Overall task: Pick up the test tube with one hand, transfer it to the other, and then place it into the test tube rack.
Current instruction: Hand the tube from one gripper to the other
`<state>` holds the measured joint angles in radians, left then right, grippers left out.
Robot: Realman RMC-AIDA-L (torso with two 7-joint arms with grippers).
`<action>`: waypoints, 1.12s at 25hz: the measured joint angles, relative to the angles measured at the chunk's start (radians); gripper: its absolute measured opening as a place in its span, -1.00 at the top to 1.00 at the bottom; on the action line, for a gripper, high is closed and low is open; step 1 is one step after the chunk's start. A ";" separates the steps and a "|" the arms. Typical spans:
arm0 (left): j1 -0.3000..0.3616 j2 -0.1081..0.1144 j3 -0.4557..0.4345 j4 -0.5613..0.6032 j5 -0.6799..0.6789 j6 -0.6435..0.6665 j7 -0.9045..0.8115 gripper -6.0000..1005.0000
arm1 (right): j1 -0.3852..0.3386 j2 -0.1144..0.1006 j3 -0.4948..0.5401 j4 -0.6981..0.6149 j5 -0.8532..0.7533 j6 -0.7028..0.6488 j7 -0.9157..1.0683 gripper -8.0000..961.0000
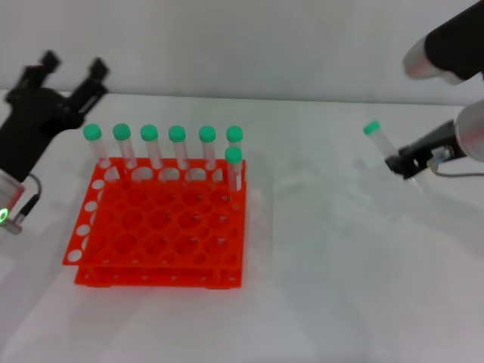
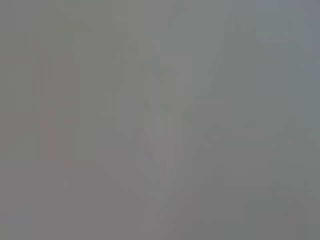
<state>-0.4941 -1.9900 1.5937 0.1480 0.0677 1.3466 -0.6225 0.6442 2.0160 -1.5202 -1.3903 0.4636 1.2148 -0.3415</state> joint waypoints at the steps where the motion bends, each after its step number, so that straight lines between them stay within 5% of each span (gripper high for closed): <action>1: -0.007 0.014 0.000 0.009 0.049 -0.005 -0.041 -0.74 | -0.017 -0.001 0.005 -0.014 0.019 -0.035 -0.022 0.59; 5: -0.021 0.061 -0.003 0.079 0.234 -0.015 -0.233 -0.74 | -0.084 0.000 0.010 -0.043 0.102 -0.204 -0.131 0.58; 14: -0.094 0.089 -0.009 0.119 0.430 -0.023 -0.496 -0.74 | -0.214 -0.001 -0.025 -0.024 0.485 -0.557 -0.509 0.58; 28: -0.188 0.112 -0.011 0.154 0.595 -0.030 -0.801 -0.74 | -0.235 0.001 -0.088 0.149 1.026 -0.579 -1.078 0.57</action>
<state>-0.6820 -1.8780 1.5829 0.3016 0.6632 1.3167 -1.4234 0.4091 2.0170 -1.6083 -1.2412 1.4899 0.6355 -1.4193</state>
